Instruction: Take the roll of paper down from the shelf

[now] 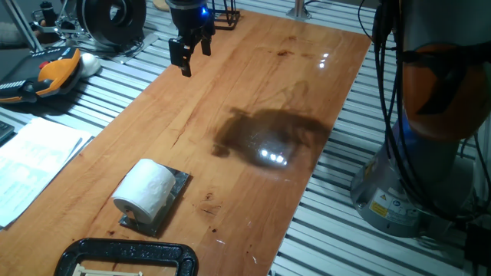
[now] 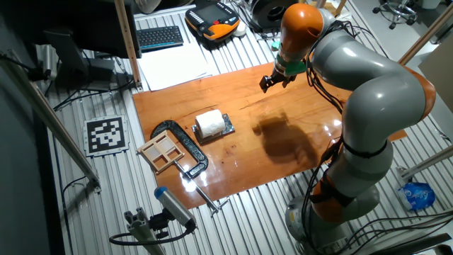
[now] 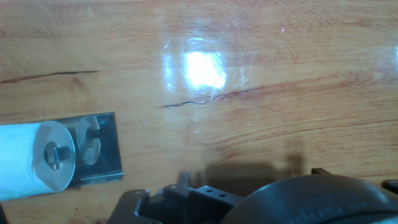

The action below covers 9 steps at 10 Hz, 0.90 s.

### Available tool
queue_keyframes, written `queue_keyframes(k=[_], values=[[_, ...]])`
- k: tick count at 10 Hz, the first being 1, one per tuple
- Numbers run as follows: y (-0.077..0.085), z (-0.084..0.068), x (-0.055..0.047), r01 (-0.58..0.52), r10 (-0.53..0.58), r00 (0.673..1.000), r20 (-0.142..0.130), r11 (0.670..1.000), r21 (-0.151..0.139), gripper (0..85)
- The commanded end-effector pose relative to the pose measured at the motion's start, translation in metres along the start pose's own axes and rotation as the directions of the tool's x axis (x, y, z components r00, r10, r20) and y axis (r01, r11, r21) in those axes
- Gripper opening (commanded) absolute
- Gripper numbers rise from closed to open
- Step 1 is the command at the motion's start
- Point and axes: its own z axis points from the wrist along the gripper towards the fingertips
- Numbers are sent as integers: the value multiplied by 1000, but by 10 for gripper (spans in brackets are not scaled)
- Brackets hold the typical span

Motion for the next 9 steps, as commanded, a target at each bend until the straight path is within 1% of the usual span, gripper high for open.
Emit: queue_keyframes(k=[1,2,3,4,5,6,7,8,9], values=[[0,0,0,-147,142,984,-104,989,-36,0],[0,0,0,-148,144,984,-104,988,-36,0],[1,-2,-1,-148,146,983,-108,989,-18,0],[2,-9,-2,-157,158,982,-100,988,17,0],[4,-16,-2,-193,194,978,-73,981,20,0],[5,-21,-2,-206,208,977,-38,977,49,0],[5,-24,-3,-223,224,974,-17,973,60,0],[5,-27,-3,-235,236,972,-9,970,60,0],[6,-32,-3,-255,255,967,-1,965,66,0]])
